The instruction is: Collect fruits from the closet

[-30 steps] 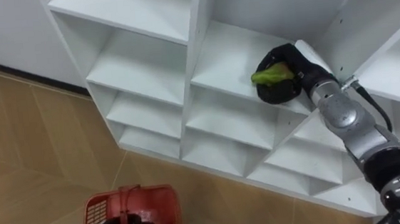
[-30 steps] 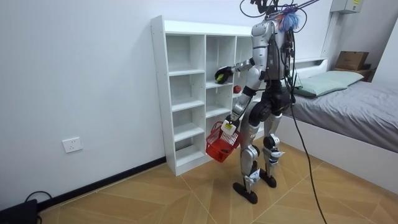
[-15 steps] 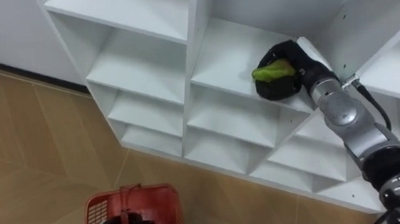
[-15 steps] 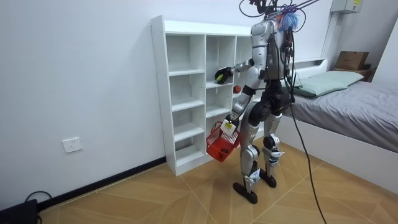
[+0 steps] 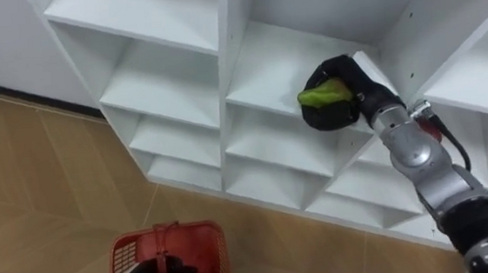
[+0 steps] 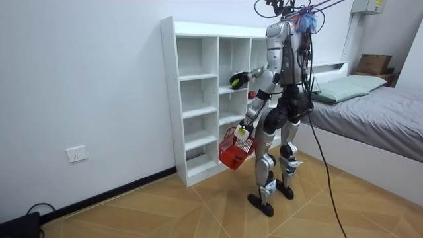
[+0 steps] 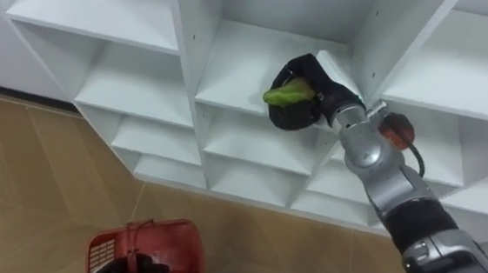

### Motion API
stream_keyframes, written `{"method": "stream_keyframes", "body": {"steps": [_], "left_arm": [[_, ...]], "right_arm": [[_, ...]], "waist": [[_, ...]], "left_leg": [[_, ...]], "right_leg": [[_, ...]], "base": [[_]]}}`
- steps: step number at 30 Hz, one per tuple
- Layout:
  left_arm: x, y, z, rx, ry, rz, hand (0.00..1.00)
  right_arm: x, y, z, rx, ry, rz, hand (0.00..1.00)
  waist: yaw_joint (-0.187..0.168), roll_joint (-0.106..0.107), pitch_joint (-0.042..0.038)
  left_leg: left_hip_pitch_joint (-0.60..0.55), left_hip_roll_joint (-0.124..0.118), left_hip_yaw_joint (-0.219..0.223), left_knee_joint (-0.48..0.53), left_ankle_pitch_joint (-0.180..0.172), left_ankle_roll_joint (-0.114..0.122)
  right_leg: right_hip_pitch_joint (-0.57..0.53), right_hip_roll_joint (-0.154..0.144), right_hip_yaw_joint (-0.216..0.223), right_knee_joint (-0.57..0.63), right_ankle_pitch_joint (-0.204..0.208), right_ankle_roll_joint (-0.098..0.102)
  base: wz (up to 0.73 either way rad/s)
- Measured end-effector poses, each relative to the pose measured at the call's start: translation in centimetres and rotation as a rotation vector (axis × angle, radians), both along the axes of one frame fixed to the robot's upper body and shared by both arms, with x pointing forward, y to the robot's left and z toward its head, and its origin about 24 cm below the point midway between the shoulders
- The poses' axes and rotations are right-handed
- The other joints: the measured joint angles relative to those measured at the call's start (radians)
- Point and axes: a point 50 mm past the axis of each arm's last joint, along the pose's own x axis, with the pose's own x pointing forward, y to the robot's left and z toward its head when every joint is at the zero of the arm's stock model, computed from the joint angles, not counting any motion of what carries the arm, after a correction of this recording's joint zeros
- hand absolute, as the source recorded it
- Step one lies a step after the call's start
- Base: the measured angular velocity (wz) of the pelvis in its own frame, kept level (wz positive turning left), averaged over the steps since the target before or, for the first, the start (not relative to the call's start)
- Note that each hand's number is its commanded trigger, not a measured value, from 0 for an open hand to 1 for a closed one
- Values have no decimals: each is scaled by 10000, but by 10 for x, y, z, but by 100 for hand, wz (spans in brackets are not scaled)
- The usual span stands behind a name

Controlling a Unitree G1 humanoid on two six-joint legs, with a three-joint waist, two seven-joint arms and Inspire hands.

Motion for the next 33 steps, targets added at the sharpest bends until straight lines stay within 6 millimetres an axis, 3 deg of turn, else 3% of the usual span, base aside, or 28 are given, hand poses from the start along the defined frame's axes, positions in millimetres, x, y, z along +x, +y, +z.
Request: {"method": "stream_keyframes", "body": {"steps": [8, 13, 15, 24, 33], "left_arm": [[4, -13, -1, -322, -118, -47, 100], [11, -21, 2, -466, -433, -373, 100], [12, -24, 1, -590, -452, -373, 100], [26, -45, 9, -1269, -1208, -993, 100], [42, -58, 23, -1896, -2189, -1094, 100]], "right_arm": [[-30, 21, -11, 220, 373, 1471, 100], [-65, 33, -59, -344, 2961, 2387, 100], [-73, 36, -66, -308, 3434, 2686, 100], [-75, 47, -63, -411, 3327, 3361, 100], [-87, 35, -89, -653, 4496, 2875, 100]], "waist": [[-401, 105, -77], [-575, 268, -100], [-589, 347, -100], [-881, 455, -75], [-960, 505, -52]], "left_leg": [[154, 46, 175, -145, 11, -23], [-81, 62, 359, -38, 10, -18], [-198, 79, 513, -6, 13, -14], [-574, 113, 486, 215, 52, -27], [-677, 135, 600, 226, 50, -27]], "right_leg": [[-9, 52, 190, 0, 6, -10], [-408, 44, 441, 214, 23, -37], [-662, 44, 615, 380, 28, -45], [-980, 59, 596, 460, 60, -107], [-1210, 36, 664, 663, 22, -135]], "base": [[-8], [-13], [-25], [0], [-2]]}}
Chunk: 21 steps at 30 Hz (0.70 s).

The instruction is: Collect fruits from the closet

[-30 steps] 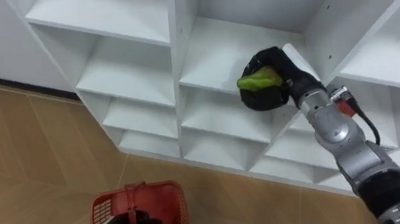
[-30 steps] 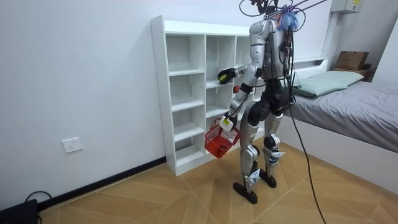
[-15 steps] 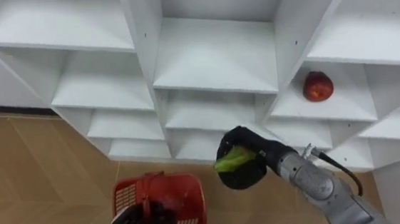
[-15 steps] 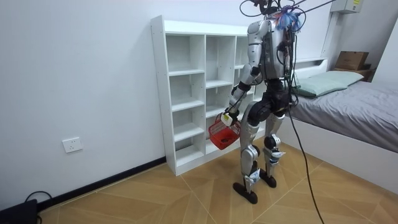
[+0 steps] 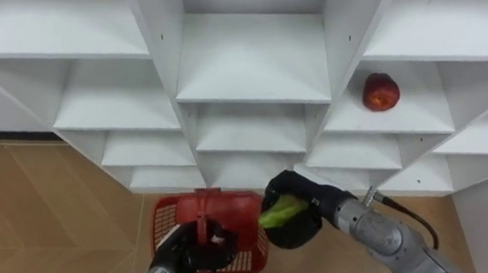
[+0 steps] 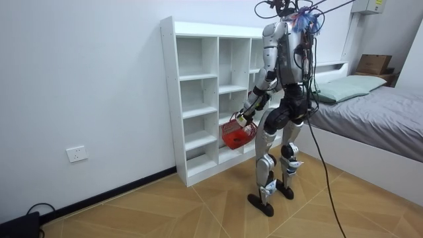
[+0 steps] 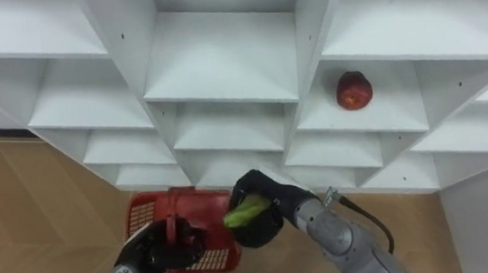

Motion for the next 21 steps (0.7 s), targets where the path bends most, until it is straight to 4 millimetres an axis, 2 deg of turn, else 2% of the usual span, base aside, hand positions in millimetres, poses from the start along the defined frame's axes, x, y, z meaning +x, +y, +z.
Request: {"method": "stream_keyframes", "body": {"steps": [7, 13, 21], "left_arm": [[3, -12, 3, -362, -219, -462, 100], [7, -30, 9, -1107, -541, -835, 100], [9, -33, 12, -1493, -589, -1094, 100]], "right_arm": [[-11, -4, -22, -1540, 320, 305, 100], [-12, -5, -24, -2544, -241, 633, 100], [-13, -9, -33, -3270, -332, 498, 100]], "waist": [[-234, -6, 4], [-172, -6, 2], [-175, -19, 4]], "left_leg": [[-53, -2, 28, -7, 3, -3], [-91, 29, 26, -48, -6, -17], [-93, 45, 38, -55, -11, -25]], "right_leg": [[-49, 47, 137, -41, -26, 14], [-51, 93, 143, -157, -15, 21], [-51, 101, 174, -167, -15, 19]], "base": [[0], [0], [-1]]}}
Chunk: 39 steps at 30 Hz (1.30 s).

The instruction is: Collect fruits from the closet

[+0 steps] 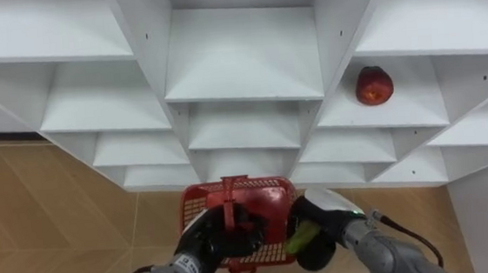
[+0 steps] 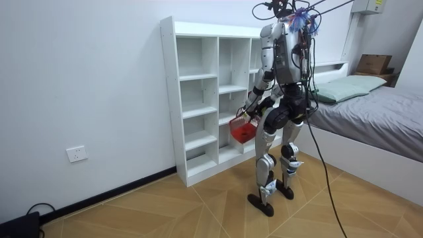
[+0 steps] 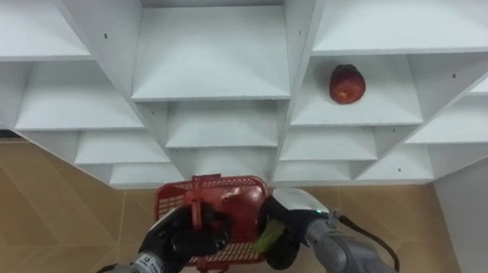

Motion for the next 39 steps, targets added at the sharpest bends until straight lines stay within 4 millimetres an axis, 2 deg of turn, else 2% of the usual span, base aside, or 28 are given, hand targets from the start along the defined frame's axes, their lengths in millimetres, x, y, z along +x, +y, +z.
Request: {"method": "stream_keyframes", "body": {"steps": [8, 13, 19, 27, 33, 39], "left_arm": [[0, -2, 0, -94, -14, -103, 100], [0, -7, 0, -215, -8, -82, 100], [5, -8, 6, -368, -316, -4, 100], [10, -8, 12, -479, -736, 101, 100], [10, -10, 11, -565, -703, 109, 100], [8, -17, 11, -691, -680, -50, 100]], "right_arm": [[7, 8, 4, 966, -76, -784, 100], [24, 13, 18, 2269, -753, -1883, 100], [34, 16, 33, 3570, -1339, -2530, 100], [40, 12, 41, 5571, -1138, -3948, 100], [41, 13, 42, 6495, -731, -4221, 100], [41, 14, 42, 7079, -393, -4373, 100]], "waist": [[-57, -16, 11], [-98, -4, 19], [-135, 36, 43], [-85, 97, 58], [-95, 216, 97], [-117, 225, 91]], "left_leg": [[10, 31, 38, 33, 0, -5], [3, 34, 21, 38, 1, -7], [-54, 33, -31, 27, 1, -7], [-103, 33, -22, 15, -1, -9], [59, 39, -11, -66, 1, -11], [112, 37, -10, -132, 23, -35]], "right_leg": [[15, 13, -62, 13, 13, -20], [23, 14, -78, 3, 19, -29], [7, 6, -157, -38, 19, -28], [-20, 14, -93, -78, 21, -29], [95, 29, -58, -101, 28, -36], [106, 43, -30, -132, 29, -38]], "base": [[-1], [0], [1], [0], [0], [0]]}}
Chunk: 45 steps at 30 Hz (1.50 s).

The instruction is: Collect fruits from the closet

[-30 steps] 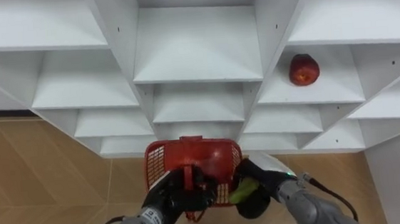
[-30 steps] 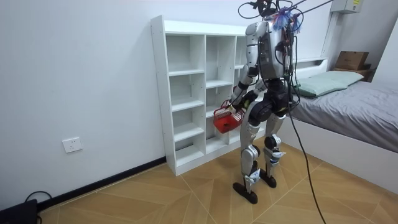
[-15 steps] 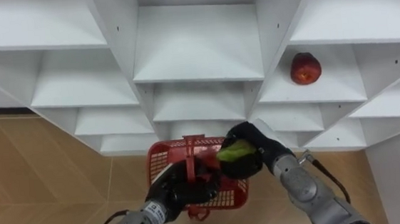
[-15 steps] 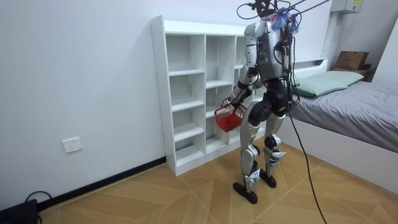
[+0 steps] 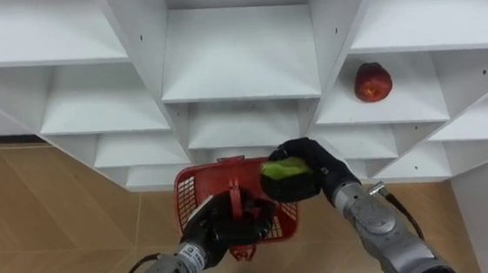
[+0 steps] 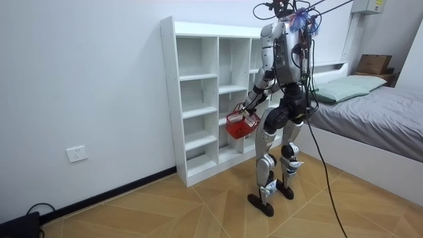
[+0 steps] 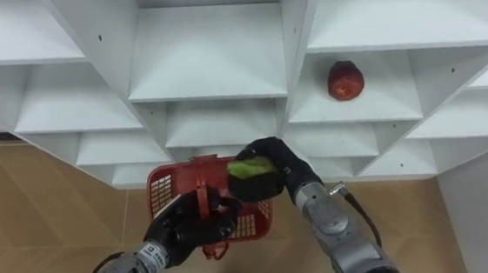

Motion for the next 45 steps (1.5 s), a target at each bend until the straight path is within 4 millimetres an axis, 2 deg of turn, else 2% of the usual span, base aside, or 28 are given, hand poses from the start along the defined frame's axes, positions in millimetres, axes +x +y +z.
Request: {"method": "stream_keyframes", "body": {"steps": [21, 22, 23, 24, 26, 30, 45], "left_arm": [[0, -7, 2, -318, 3, -79, 100], [0, -8, 2, -329, -22, -81, 100], [1, -8, 3, -338, -41, -77, 100], [2, -8, 4, -361, -102, -68, 100], [3, -9, 6, -356, -174, -17, 100], [5, -11, 8, -494, -258, 74, 100], [10, -15, 16, -1026, -469, 501, 100]], "right_arm": [[-8, 9, -7, 1447, 667, -256, 100], [-8, 9, -7, 1527, 685, -302, 93], [-8, 9, -7, 1578, 695, -327, 75], [-8, 9, -6, 1664, 705, -381, 43], [-7, 9, -6, 1757, 699, -447, 0], [-7, 9, -6, 2180, 731, -637, 0], [-6, 8, -3, 2847, 505, -973, 0]], "waist": [[-144, 26, -5], [-144, 32, -8], [-144, 35, -9], [-158, 38, -9], [-166, 46, -14], [-178, 81, -36], [-455, 87, -40]], "left_leg": [[92, 13, 59, -73, -3, -4], [92, 13, 59, -76, -3, -4], [91, 13, 59, -76, -3, -3], [87, 13, 59, -76, -3, -3], [87, 13, 59, -74, -3, -4], [95, 11, 59, -69, -3, -3], [150, 14, 57, -17, -2, -3]], "right_leg": [[75, 31, 58, -63, 6, -3], [74, 31, 57, -63, 6, -3], [72, 31, 57, -62, 6, -3], [62, 31, 59, -62, 6, -3], [61, 30, 58, -62, 6, -3], [65, 26, 60, -56, 7, -4], [141, 22, 52, -32, 10, -6]], "base": [[-1], [0], [0], [0], [0], [0], [0]]}}
